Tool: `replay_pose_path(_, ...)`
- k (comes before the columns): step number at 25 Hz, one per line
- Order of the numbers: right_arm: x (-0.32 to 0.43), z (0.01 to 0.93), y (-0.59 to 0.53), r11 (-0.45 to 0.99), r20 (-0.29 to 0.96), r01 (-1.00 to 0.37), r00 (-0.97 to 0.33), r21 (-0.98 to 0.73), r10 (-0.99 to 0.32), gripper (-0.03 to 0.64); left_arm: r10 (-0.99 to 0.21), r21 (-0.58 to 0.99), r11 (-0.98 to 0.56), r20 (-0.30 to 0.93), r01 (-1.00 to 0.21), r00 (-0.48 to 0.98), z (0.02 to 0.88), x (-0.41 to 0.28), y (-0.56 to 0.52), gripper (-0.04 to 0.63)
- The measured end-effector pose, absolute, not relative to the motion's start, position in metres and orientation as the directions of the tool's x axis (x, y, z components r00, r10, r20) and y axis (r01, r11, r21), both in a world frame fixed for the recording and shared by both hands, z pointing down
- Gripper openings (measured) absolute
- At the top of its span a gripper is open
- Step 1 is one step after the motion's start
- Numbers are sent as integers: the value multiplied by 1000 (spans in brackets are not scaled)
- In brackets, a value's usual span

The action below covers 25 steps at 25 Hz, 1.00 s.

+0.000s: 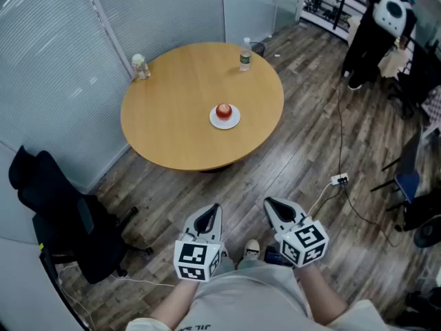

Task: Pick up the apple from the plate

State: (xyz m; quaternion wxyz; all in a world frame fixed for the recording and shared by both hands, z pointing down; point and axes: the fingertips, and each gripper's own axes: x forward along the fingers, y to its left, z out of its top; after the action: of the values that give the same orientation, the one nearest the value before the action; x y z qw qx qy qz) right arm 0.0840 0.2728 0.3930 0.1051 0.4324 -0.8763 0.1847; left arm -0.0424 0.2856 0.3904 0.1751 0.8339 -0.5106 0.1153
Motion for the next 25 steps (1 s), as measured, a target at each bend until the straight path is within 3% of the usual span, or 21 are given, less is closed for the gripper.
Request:
replay_pose_path(17,62,392,277,565,329,-782,-623,-261,-710,32,-807,179,-427,366,-886,463,390,-60,289,3)
replay_pose_path(25,50,387,274,518,335,-822,-570,-238,-751,32,-791,186,-464,354,-866,499,387,-77,288,3)
